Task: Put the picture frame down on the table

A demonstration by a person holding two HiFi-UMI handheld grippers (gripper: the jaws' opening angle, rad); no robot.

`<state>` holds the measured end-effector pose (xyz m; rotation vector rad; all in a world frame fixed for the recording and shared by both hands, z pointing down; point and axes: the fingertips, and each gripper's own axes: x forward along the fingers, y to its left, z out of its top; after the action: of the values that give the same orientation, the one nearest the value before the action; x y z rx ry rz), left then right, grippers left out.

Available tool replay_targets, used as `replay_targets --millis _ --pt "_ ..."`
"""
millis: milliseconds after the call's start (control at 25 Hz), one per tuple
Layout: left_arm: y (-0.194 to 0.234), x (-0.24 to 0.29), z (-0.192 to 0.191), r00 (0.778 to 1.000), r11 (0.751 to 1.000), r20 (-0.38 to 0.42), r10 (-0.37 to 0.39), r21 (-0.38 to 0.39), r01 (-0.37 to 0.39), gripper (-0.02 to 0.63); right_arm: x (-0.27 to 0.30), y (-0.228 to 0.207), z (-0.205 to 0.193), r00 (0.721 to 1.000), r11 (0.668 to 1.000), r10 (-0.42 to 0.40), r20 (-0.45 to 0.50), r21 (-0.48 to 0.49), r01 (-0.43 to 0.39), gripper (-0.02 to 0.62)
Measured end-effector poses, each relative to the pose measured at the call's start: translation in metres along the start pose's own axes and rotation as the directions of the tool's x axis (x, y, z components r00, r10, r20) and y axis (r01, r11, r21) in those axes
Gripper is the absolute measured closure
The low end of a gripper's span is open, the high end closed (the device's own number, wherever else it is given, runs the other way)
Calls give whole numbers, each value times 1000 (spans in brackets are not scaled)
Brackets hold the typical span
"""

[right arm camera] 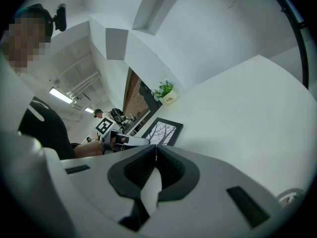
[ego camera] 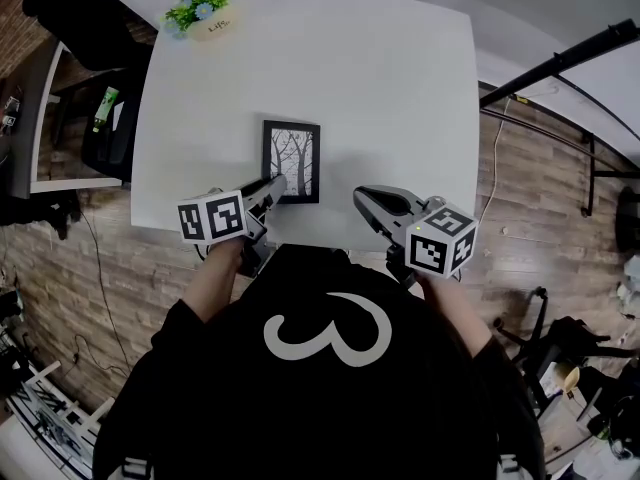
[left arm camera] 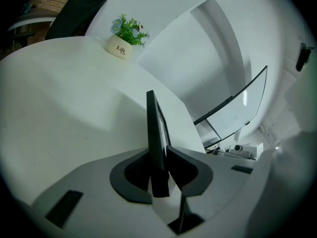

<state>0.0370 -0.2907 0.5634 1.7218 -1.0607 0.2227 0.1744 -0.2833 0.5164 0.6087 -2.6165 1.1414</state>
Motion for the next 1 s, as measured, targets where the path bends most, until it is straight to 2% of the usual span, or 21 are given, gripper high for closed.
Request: replay_targets --millis 440,760,1000 --pt "13 2 -4 998 998 7 64 18 -64 485 -1 -1 -2 1000 1000 8 -24 -3 -8 572" --pt "22 3 -8 996 996 9 84 -3 -84 457 2 -2 -4 999 1000 9 -44 -7 -9 572" --pt "22 3 -8 993 993 13 117 29 -117 431 4 -1 -9 998 1000 17 -57 -10 -17 572"
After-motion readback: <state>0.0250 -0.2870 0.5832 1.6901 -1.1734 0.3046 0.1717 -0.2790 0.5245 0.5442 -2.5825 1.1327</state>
